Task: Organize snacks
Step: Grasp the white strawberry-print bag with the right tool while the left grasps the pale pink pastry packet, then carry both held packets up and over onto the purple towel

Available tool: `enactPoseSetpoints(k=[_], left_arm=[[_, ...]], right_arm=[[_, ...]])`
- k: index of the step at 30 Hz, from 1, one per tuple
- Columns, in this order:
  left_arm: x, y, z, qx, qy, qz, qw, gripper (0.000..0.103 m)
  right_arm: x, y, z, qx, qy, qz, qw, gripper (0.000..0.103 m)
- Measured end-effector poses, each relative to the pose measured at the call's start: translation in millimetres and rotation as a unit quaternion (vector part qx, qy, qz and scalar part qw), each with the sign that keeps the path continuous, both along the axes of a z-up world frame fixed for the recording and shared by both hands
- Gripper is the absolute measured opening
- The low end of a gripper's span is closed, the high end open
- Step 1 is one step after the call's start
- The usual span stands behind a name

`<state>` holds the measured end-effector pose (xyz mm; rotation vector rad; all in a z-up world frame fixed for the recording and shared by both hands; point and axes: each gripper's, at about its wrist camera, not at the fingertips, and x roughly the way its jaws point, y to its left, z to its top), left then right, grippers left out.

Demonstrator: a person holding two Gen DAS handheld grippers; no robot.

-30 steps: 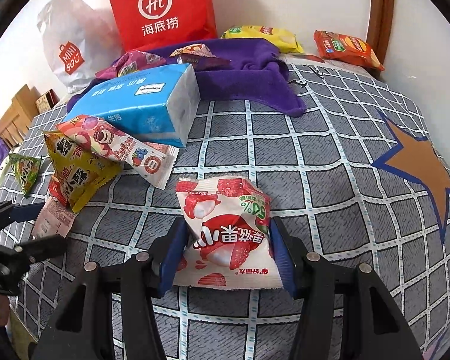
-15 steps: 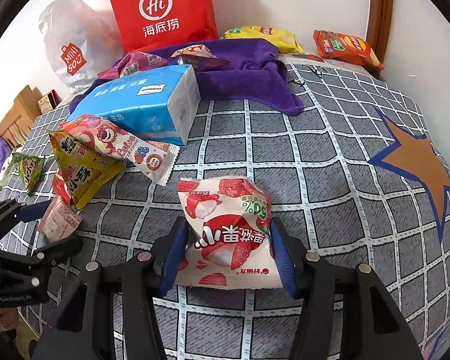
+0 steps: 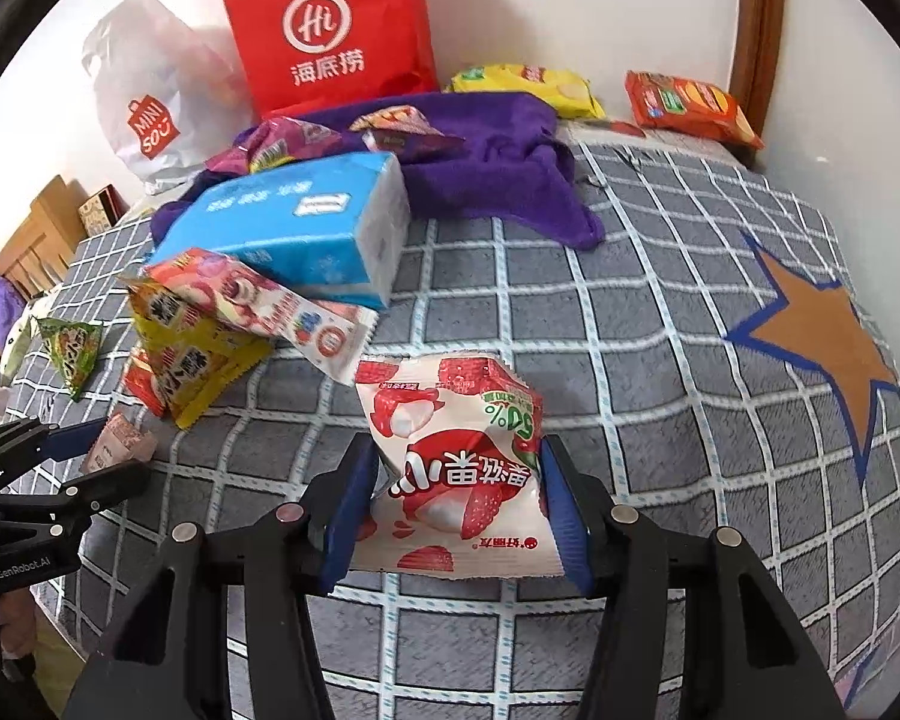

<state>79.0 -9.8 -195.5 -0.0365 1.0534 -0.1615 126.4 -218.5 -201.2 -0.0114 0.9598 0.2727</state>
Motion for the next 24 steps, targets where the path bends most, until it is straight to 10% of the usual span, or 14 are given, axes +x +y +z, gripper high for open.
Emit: enactPoseSetpoints(k=[24], left_arm=[[20, 53, 83, -0.055, -0.060, 0.031, 0.9961, 0.051]], right_arm=[[30, 51, 82, -0.006, -0.067, 0.017, 0.998, 0.054]])
